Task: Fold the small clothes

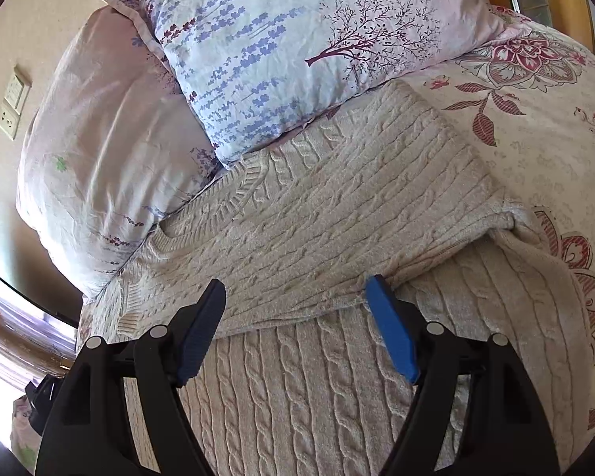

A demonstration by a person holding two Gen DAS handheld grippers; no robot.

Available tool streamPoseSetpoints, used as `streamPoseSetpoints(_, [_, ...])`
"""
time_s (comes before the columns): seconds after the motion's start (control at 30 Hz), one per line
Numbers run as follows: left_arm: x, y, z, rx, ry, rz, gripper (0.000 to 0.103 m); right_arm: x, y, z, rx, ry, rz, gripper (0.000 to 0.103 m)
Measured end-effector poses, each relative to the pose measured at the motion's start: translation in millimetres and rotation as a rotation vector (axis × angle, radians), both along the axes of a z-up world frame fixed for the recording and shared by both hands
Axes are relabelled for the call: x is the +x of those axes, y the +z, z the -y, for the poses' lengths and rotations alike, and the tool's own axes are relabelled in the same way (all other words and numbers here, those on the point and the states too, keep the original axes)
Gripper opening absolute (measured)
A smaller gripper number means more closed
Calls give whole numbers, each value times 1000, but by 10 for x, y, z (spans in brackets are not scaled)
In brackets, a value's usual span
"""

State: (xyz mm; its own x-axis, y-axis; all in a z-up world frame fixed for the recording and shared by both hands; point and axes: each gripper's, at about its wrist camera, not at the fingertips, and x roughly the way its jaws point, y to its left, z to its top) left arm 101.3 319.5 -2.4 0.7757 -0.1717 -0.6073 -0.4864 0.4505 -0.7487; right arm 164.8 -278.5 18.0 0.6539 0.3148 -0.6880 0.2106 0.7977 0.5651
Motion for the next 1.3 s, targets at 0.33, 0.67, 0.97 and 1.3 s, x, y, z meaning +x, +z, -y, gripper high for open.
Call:
streamPoseSetpoints(0.33, [128,-108,-166,17,62,-15,8,-50,-11,32,43,6,-1,77])
streamPoseSetpoints(0.67, [417,594,460,114,-92,195,7,-130,33,60,83,11,22,77])
streamPoseSetpoints(0.97, [703,933,1404,158,-299,308,7,-285,186,168,83,3,69,77])
streamPoseSetpoints(1.3, [836,553,2295,101,-501,270,6,-367,235,230,71,3,85,78])
